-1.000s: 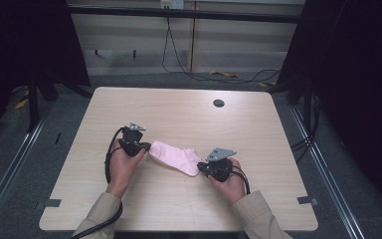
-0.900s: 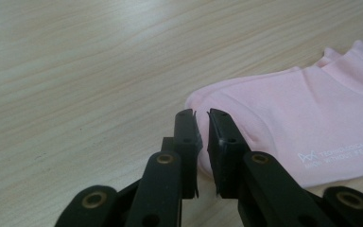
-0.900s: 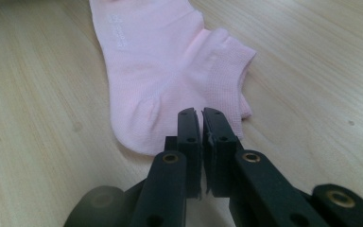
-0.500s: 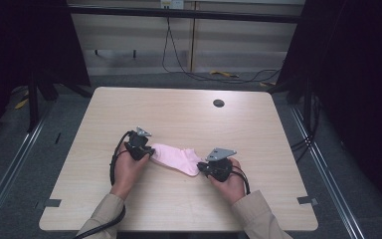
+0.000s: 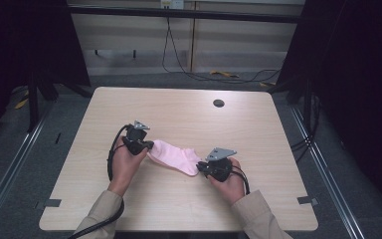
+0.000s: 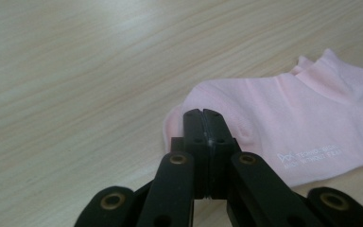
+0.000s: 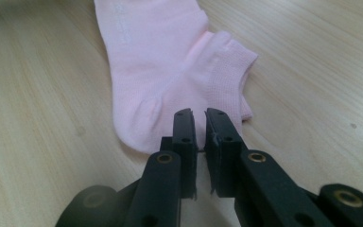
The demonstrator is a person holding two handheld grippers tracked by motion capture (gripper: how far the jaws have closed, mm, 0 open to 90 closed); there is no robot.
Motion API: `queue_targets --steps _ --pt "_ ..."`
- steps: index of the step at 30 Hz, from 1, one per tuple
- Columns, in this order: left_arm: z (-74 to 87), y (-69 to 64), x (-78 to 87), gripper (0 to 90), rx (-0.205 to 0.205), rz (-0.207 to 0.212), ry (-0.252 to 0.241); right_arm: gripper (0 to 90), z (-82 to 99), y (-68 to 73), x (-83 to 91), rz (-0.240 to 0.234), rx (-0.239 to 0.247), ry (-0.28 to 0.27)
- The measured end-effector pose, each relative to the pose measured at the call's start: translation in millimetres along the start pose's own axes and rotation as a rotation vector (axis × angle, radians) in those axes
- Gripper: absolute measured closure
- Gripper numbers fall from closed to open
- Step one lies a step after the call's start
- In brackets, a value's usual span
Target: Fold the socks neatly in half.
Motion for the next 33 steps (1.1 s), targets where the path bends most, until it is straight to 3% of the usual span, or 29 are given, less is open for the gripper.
queue_targets --steps 3,6,7,10,14,16,19,24,29,33 --pt "5.8 2.7 -10.5 89.6 -0.006 -0.010 0.023 81.2 -1.9 1.3 -0.1 0.001 0.008 -0.006" --pt "13.0 5.9 -19.6 89.2 0.012 -0.041 0.019 81.3 -2.9 2.1 0.2 0.000 0.016 -0.011" --pt "14.9 6.3 -21.3 88.4 -0.001 -0.043 0.017 81.4 -3.4 2.4 0.5 0.001 0.016 -0.011" --pt "17.0 7.3 -25.6 77.9 -0.048 -0.078 -0.016 81.7 -3.9 2.0 0.0 -0.002 0.020 -0.014" --pt "16.5 6.1 -25.5 75.6 -0.041 -0.086 -0.014 82.1 -3.8 1.7 -0.9 -0.002 0.019 -0.013" --pt "15.6 9.0 -24.0 65.9 -0.051 -0.110 -0.024 82.5 -5.3 2.4 -0.5 -0.004 0.025 -0.019" --pt "17.2 11.8 -24.4 67.5 -0.021 -0.109 -0.010 83.4 -8.3 3.3 -1.6 -0.005 0.038 -0.022" --pt "22.5 16.4 -27.7 72.3 0.043 -0.061 0.013 83.9 -14.2 1.2 -6.5 -0.010 0.043 -0.025" --pt "21.9 15.0 -27.8 84.9 0.059 -0.017 0.028 83.9 -17.1 -1.3 -13.5 -0.016 0.046 -0.021" --pt "21.5 16.9 -26.8 88.6 0.091 0.002 0.051 84.0 -15.2 0.0 -16.9 -0.024 0.044 0.000"
Point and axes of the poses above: each handheld gripper's, and its own axes: x roughly backward along the jaws, z roughly out of its underside, y roughly to its left, the point moved 4 cm from there along -x, roughly forward along the jaws, and after that the axes turned 15 degrees about -z, right-handed, at the moved point
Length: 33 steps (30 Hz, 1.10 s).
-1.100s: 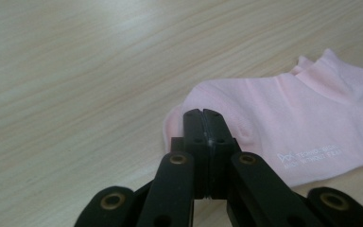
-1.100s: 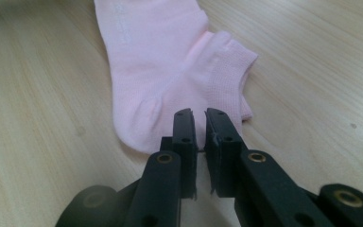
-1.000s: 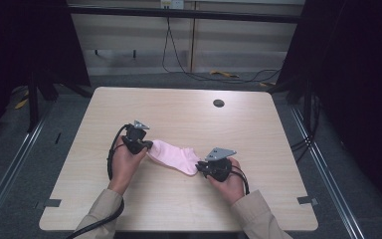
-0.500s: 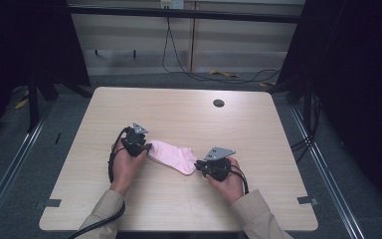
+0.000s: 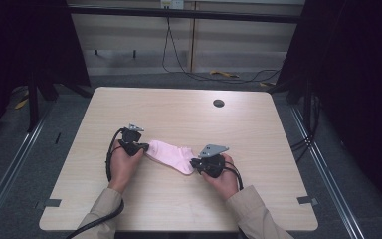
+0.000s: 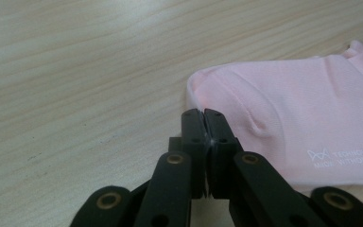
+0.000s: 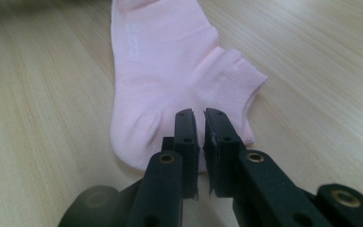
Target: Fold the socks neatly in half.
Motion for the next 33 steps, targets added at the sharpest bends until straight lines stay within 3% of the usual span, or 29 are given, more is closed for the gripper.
queue_targets --steps 2,8,15,25,33 --pt "-1.4 1.0 3.5 88.9 0.000 0.005 0.002 84.1 0.8 1.1 -0.8 -0.001 -0.001 0.003" --pt "-18.1 -7.2 29.1 89.0 -0.018 0.043 -0.054 84.6 1.4 1.4 -1.4 -0.001 -0.002 0.003" --pt "-38.0 -39.8 55.2 89.0 -0.092 0.110 -0.118 84.9 1.4 1.7 -1.8 -0.001 -0.007 0.005" --pt "-44.9 -81.4 55.5 89.0 -0.160 0.180 -0.111 84.9 1.4 2.4 -1.9 0.006 -0.002 0.005" --pt "-46.6 -107.6 48.7 89.0 -0.206 0.196 -0.086 84.6 1.4 2.3 -1.7 0.007 -0.002 0.005"
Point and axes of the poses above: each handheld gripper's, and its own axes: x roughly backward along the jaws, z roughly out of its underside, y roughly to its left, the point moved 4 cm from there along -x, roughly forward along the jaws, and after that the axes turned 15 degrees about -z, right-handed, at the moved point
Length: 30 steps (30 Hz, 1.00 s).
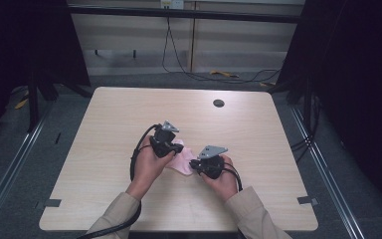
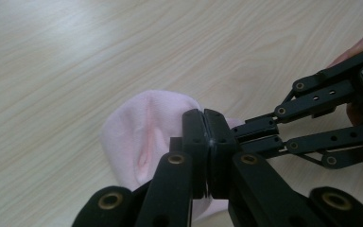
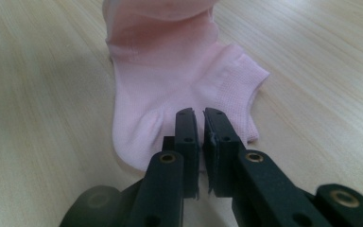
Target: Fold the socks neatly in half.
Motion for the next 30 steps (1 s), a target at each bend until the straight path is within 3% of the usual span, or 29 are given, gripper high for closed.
queue_targets --steps 8,15,22,30 --pt "1.9 -4.6 -7.6 89.0 -0.007 0.002 0.010 86.4 0.2 -5.2 13.4 0.005 -0.019 -0.021" --pt "0.6 -15.1 -10.0 89.0 -0.033 0.022 0.021 89.0 4.7 -5.5 8.3 0.004 -0.013 0.017" --pt "3.3 -28.7 -17.1 89.0 -0.053 0.036 0.033 90.0 5.7 -6.3 8.2 0.004 -0.023 0.010" --pt "10.9 -35.2 -25.8 88.9 -0.076 0.047 0.061 90.0 6.4 -6.8 8.3 -0.001 -0.025 0.006"
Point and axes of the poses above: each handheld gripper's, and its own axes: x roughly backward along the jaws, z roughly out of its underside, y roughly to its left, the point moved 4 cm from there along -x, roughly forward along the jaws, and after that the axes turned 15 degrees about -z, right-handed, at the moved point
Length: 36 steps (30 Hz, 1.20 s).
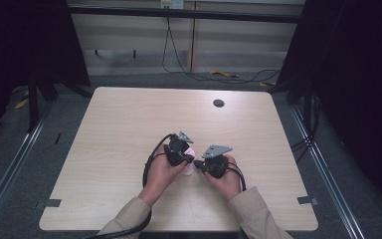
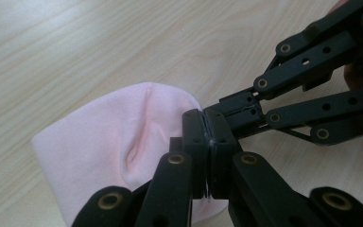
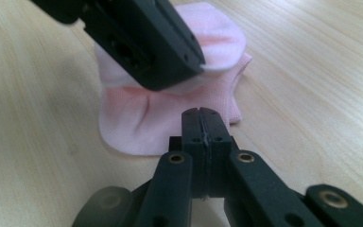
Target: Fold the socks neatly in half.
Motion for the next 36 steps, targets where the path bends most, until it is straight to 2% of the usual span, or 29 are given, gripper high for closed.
queue_targets --steps 2,7,8,12,15,18,19,21,24,28,30,36 --pt "1.4 -0.4 -1.5 88.8 -0.014 -0.004 0.011 90.0 -0.1 0.0 -0.1 0.001 -0.001 -0.001" --pt "2.2 -1.7 -0.4 87.7 -0.015 0.005 0.007 89.9 0.0 0.0 -0.1 0.001 -0.001 -0.001" --pt "2.1 -2.2 -0.5 85.7 0.002 0.012 -0.006 89.8 0.0 0.0 -0.1 0.001 -0.001 -0.001" --pt "1.6 -1.2 3.3 73.3 0.008 0.008 -0.030 89.7 0.1 0.3 0.0 0.002 -0.001 0.002" --pt "-1.6 2.7 9.6 70.7 0.023 0.005 -0.055 89.7 0.0 0.4 0.1 0.001 -0.003 0.001" --pt "-3.3 13.2 15.7 71.5 0.048 -0.019 -0.082 89.7 0.1 0.5 -0.1 0.003 -0.001 0.001" --pt "-3.0 16.9 17.3 74.2 0.062 -0.029 -0.080 89.7 0.1 0.4 0.0 0.002 -0.001 0.001" --pt "-0.9 25.0 17.7 76.3 0.057 -0.071 -0.073 89.7 0.1 0.4 -0.1 0.003 -0.001 0.001" --pt "5.5 32.4 11.8 78.9 0.083 -0.078 -0.054 89.7 0.1 0.5 -0.1 0.001 -0.001 0.002" --pt "14.3 31.7 -2.6 79.8 0.070 -0.087 -0.013 89.7 0.1 0.6 -0.2 0.004 -0.001 0.002" --pt "16.5 27.1 -9.4 80.9 0.084 -0.068 -0.004 89.7 0.1 0.6 -0.1 0.005 0.001 0.003" --pt "16.4 20.6 -16.2 81.5 0.045 -0.072 0.018 89.7 0.1 0.9 -0.2 0.006 0.003 0.004"
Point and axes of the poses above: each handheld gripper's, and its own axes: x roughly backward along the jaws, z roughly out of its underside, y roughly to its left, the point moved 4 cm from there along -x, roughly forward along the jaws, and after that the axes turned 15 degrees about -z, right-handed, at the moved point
